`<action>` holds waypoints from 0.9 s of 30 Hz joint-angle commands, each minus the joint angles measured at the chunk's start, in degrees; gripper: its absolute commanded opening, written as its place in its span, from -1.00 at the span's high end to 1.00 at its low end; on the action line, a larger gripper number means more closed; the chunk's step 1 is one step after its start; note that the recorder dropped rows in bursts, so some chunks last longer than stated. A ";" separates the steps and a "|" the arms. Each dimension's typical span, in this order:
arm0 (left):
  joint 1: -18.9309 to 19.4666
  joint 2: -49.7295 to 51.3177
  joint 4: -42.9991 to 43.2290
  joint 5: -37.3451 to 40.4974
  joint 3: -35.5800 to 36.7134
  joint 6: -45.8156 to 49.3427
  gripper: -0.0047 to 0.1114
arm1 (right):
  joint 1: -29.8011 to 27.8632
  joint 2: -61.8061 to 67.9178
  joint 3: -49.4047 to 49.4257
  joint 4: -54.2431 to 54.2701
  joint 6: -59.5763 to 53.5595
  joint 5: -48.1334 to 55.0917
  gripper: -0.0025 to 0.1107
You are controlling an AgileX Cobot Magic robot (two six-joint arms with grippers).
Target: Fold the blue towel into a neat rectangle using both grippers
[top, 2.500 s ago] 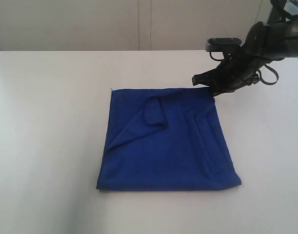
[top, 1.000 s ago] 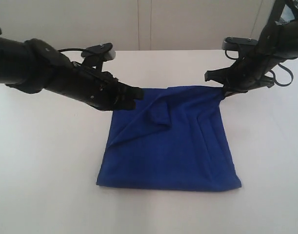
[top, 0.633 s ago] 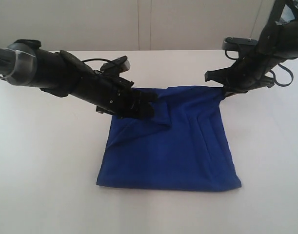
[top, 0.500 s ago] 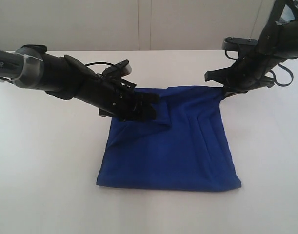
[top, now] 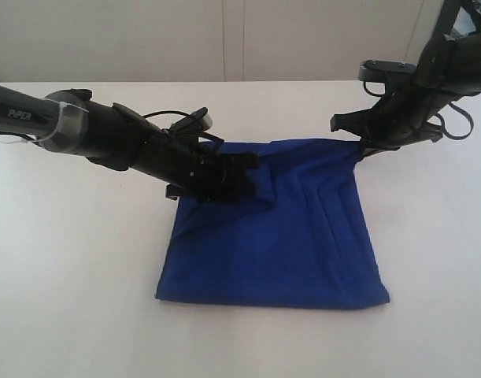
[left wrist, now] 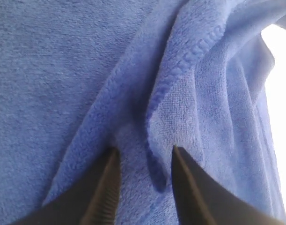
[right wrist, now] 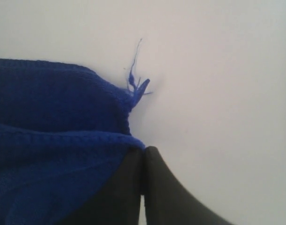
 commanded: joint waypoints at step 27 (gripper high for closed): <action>2.59 -14.00 19.75 12.25 -0.36 10.45 0.92 | 2.12 -9.41 -0.08 0.06 -13.85 13.70 0.96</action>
